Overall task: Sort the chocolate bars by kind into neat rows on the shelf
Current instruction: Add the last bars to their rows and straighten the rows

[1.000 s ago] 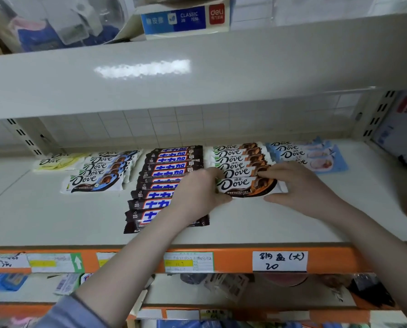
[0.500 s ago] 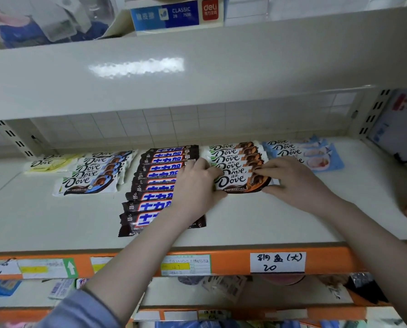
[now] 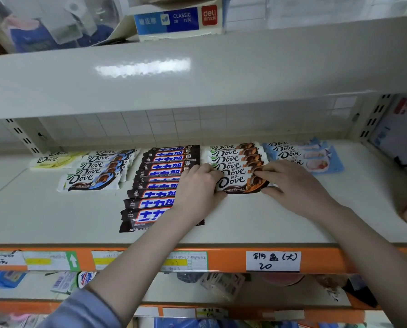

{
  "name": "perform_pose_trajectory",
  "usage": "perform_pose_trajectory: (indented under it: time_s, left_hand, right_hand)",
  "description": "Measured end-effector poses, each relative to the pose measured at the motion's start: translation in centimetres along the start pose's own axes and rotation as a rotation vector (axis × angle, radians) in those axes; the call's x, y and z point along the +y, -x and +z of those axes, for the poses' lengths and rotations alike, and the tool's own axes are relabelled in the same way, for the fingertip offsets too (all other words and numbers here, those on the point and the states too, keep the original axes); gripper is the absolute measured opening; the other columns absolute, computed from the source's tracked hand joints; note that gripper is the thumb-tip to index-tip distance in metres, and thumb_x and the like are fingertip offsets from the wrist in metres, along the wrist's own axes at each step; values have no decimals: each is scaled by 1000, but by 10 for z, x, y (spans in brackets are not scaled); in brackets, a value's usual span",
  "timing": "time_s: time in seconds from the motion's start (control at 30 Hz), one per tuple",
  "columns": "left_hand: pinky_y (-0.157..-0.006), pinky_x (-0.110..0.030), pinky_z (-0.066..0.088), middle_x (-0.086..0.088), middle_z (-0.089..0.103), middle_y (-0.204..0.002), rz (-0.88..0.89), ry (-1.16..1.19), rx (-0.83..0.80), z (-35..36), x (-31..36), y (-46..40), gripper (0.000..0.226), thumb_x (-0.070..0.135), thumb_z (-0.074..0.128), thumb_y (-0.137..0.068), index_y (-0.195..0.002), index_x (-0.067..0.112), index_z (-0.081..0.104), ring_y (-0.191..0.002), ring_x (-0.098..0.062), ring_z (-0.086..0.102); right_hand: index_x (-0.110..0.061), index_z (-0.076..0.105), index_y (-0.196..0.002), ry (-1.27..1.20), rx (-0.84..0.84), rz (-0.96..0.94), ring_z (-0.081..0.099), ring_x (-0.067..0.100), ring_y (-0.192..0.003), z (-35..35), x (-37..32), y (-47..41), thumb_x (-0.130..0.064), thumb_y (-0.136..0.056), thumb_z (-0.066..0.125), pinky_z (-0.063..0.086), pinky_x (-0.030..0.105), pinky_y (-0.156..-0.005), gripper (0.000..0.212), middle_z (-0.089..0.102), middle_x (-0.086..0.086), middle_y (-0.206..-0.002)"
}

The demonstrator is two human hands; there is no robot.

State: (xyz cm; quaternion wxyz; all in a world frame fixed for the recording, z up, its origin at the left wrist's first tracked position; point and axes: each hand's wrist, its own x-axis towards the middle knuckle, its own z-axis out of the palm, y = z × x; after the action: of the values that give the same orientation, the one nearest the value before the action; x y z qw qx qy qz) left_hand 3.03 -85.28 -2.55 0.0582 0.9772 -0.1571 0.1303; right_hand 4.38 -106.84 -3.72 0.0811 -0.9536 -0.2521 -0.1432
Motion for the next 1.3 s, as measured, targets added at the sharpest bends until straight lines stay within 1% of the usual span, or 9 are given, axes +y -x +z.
perform_pose_trajectory:
  time_s: [0.17,0.33,0.5,0.63,0.73,0.93,1.03,1.17,1.3]
  left_hand:
    - [-90,-34,37,-2,57,-121,-17,-44,-25,2,2,1,47,41,57,-86,-129,22,54,-110,-25,50]
    - [-77,-35,50,-9,68,-99,3,3,106,2,-6,23,38,34,57,-80,-104,7,69,-89,-30,63]
    - [-95,-43,46,-17,65,-116,-66,1,81,-6,-45,51,57,40,34,-88,-117,1,64,-107,-36,61]
    - [-119,-31,9,-3,26,-154,-93,84,-93,-17,-82,77,95,74,2,-76,-147,16,28,-145,-18,16]
    - [-113,-22,-11,12,-6,-155,-34,83,-244,-23,-106,91,107,84,-21,-59,-149,29,0,-140,-1,-13]
    - [-110,-18,-14,12,-12,-154,106,81,-268,-20,-127,92,87,77,-10,-72,-147,32,-8,-139,-1,-19]
    - [-110,-18,-12,11,-7,-156,126,128,-261,-19,-129,91,77,67,7,-80,-148,31,-3,-140,-1,-16]
    - [-111,-17,-8,9,0,-158,138,164,-276,-23,-132,90,82,69,11,-78,-149,31,6,-144,-5,-5]
    - [-111,-16,-5,6,7,-158,123,190,-266,-26,-137,87,92,79,8,-73,-150,28,12,-145,-6,4]
  right_hand:
    - [-17,55,-125,-30,-21,47,50,24,-113,-7,-7,2,-25,-86,60,36,34,-91,40,59,2,-121]
    - [-12,58,-120,-68,15,40,52,26,-111,-8,-26,7,-26,-88,56,38,38,-93,35,58,5,-120]
    - [-17,51,-128,-150,-26,19,44,20,-120,-7,-60,-1,-34,-92,47,32,34,-100,40,52,0,-130]
    - [-22,36,-138,-185,-135,-64,26,11,-136,-3,-95,-11,-53,-90,36,14,23,-110,58,34,-7,-146]
    - [-26,22,-144,-201,-206,-79,10,8,-142,0,-118,-16,-75,-71,16,-1,20,-109,88,18,-8,-153]
    - [-22,15,-145,-138,-238,-42,6,8,-142,9,-139,-20,-55,-87,37,-6,16,-106,71,11,-5,-155]
    - [-22,14,-146,-108,-236,-12,6,8,-142,13,-143,-18,-60,-85,31,-5,16,-109,74,10,-4,-155]
    - [-23,18,-145,-91,-234,11,13,9,-142,16,-147,-15,-77,-71,12,-2,17,-110,92,17,-3,-154]
    - [-21,18,-145,-110,-220,24,12,8,-141,9,-153,-21,-63,-82,31,-1,15,-108,76,17,-3,-154]
